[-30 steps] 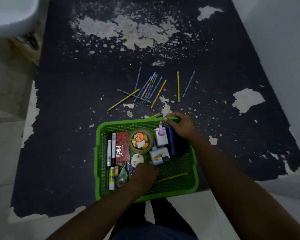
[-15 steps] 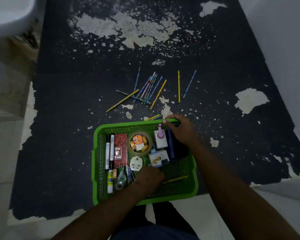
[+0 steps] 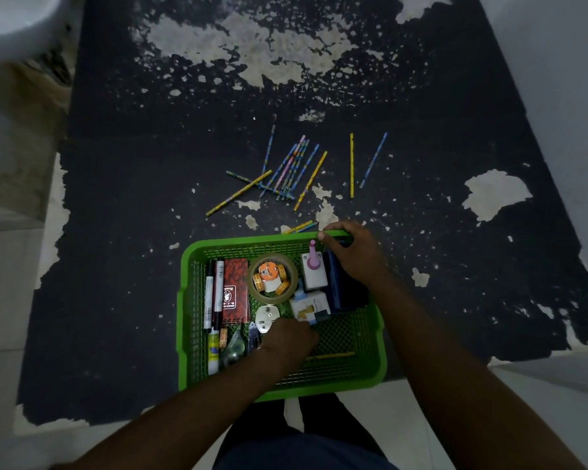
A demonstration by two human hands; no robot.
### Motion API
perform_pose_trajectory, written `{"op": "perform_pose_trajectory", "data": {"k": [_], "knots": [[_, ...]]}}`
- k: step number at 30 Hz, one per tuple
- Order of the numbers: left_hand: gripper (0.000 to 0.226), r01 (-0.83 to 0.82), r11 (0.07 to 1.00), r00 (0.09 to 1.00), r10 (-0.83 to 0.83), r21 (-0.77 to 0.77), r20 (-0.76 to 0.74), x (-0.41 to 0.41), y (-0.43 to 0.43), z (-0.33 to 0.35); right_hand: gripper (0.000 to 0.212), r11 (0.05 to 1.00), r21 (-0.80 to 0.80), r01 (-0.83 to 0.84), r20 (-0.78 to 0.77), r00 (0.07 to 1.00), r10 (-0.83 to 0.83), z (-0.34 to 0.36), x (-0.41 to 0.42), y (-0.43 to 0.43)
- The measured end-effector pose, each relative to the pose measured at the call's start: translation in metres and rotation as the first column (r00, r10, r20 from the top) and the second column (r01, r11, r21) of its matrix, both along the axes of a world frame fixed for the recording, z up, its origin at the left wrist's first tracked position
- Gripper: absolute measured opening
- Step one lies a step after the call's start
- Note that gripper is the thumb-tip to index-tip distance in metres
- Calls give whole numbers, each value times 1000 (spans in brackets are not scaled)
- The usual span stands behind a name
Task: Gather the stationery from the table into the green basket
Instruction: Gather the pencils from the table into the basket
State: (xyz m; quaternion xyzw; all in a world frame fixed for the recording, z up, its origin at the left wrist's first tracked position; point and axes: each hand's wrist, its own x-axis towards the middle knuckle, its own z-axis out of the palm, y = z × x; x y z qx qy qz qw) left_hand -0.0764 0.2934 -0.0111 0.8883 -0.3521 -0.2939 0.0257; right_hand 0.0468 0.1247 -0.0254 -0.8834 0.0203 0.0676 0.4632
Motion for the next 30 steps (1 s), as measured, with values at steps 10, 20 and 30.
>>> {"op": "perform_pose_trajectory", "data": {"k": [10, 20, 30], "knots": [[14, -686, 515, 627, 777, -514, -58, 128, 66, 36, 21, 990, -132, 56, 15, 998, -55, 5, -3, 9], [20, -776, 580, 549, 814, -247, 186, 221, 146, -55, 17, 991, -119, 68, 34, 997, -64, 2, -5, 8], [23, -580, 650, 759, 650, -492, -35, 194, 143, 29, 19, 991, -126, 54, 10, 999, -53, 6, -5, 7]]}}
